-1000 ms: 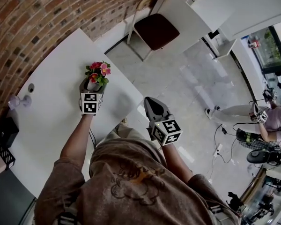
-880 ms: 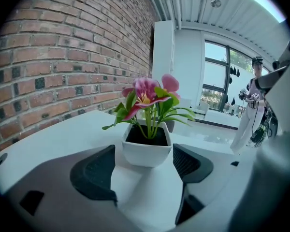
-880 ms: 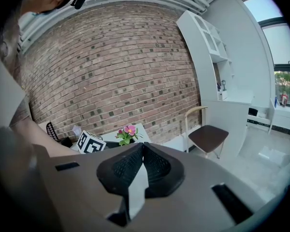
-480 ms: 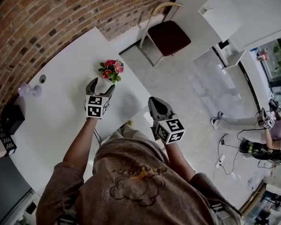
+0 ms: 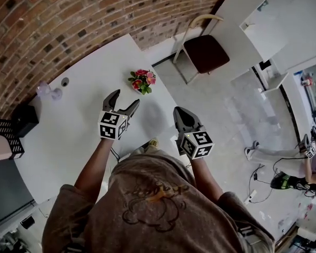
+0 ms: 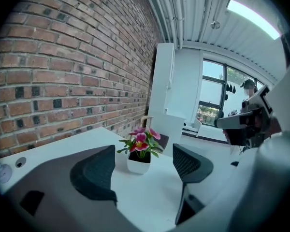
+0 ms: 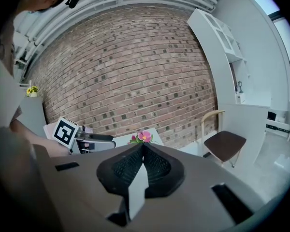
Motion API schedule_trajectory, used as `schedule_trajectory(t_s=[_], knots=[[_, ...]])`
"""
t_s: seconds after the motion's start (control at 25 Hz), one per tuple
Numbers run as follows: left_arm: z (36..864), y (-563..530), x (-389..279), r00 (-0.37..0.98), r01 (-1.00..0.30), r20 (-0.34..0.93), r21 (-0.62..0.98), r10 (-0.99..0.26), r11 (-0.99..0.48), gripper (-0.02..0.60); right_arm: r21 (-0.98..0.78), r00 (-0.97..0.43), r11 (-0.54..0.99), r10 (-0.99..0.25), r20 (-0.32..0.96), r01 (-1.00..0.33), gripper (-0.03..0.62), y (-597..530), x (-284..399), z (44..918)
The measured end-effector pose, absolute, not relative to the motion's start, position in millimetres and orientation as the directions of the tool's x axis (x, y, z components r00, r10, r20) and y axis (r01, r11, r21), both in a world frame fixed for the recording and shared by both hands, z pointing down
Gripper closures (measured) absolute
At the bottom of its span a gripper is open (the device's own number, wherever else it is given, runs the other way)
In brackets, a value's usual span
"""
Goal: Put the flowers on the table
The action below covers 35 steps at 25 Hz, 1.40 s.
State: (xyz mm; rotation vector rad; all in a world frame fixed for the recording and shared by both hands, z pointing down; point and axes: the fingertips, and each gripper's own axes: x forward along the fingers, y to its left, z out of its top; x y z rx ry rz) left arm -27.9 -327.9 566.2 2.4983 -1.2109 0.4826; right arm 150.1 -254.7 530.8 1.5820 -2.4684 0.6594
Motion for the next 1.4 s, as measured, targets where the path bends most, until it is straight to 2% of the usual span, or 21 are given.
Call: schedule_trajectory(t_s=[0.64, 1.24, 1.32, 1.4], knots=[[495, -290, -82, 0.532, -0.847, 0.303, 0.203, -0.791, -0.492, 0.210, -0.307, -0.521, 0.437, -0.803, 0.289, -0.845, 0.590, -264, 115, 514], [475, -275, -91, 0.518, -0.854, 0.240, 0.202, -0.821, -0.480, 0.213, -0.246, -0.482, 0.426, -0.840, 0.249, -0.871, 0.591, -266, 122, 501], [472, -274, -89, 0.525, -0.849, 0.227, 0.205, -0.820, -0.487, 0.231, -0.240, -0.483, 0.431, -0.843, 0.237, -0.870, 0.591, -267, 124, 497], [469, -273, -90, 0.519, -0.852, 0.210, 0.203, -0.828, -0.483, 0.287, -0.240, -0.487, 0.437, -0.845, 0.223, -0.867, 0.591, -267, 125, 494]])
